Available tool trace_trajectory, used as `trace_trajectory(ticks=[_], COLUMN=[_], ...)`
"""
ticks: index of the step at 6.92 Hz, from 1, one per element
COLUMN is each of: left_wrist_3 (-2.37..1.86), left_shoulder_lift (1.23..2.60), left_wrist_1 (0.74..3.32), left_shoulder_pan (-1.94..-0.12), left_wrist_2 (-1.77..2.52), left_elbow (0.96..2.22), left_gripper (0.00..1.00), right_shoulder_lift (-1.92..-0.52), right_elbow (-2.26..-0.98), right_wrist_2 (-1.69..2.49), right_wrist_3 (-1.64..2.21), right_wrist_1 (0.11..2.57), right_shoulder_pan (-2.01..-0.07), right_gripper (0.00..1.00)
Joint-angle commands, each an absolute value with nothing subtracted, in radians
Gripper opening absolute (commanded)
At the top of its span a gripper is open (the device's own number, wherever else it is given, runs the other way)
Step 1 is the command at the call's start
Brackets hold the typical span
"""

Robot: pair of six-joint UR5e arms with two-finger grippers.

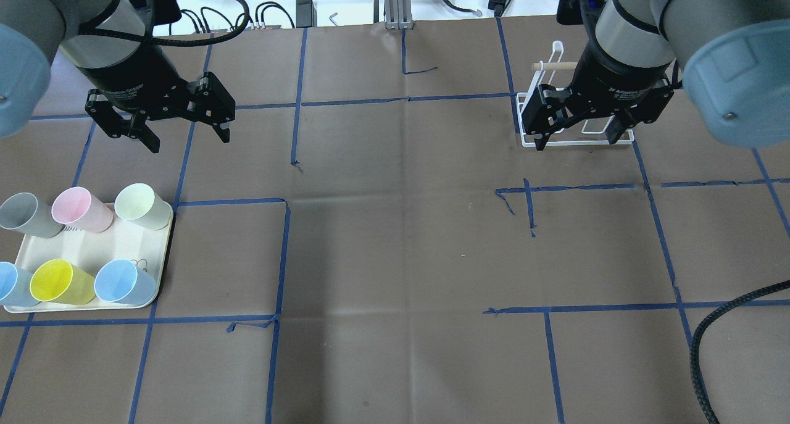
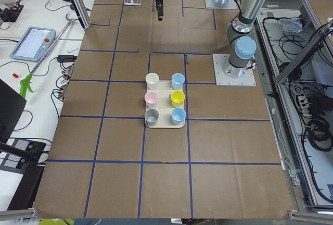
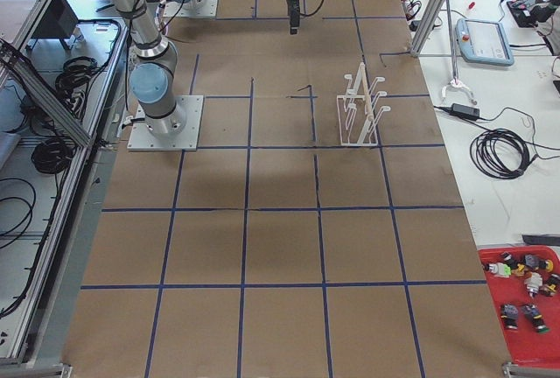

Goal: Transfer IKEA cup to right arm and place on rack

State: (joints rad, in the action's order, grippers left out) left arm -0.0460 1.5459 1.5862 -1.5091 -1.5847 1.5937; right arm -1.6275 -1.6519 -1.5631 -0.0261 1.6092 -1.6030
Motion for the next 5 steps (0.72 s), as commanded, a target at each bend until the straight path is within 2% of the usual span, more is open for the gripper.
trace_trajectory(ticks=[1, 5], left_wrist_3=[0.024, 0.344], left_shoulder_lift=[1.536, 1.517], left_wrist_1=[1.589, 1.577], left_shoulder_pan=[-1.417, -1.154], left_wrist_2=[-1.588, -1.588], left_elbow=[1.598, 1.672], left_gripper=[1.0, 1.0], right_shoulder_lift=[-1.628, -1.628], right_elbow=[-1.652, -1.651], right_wrist_2=[-1.563, -1.563], right_wrist_3=[-0.026, -0.026], right_wrist_1=[1.609, 1.609], right_shoulder_pan=[-1.603, -1.603], right_gripper=[1.0, 1.0])
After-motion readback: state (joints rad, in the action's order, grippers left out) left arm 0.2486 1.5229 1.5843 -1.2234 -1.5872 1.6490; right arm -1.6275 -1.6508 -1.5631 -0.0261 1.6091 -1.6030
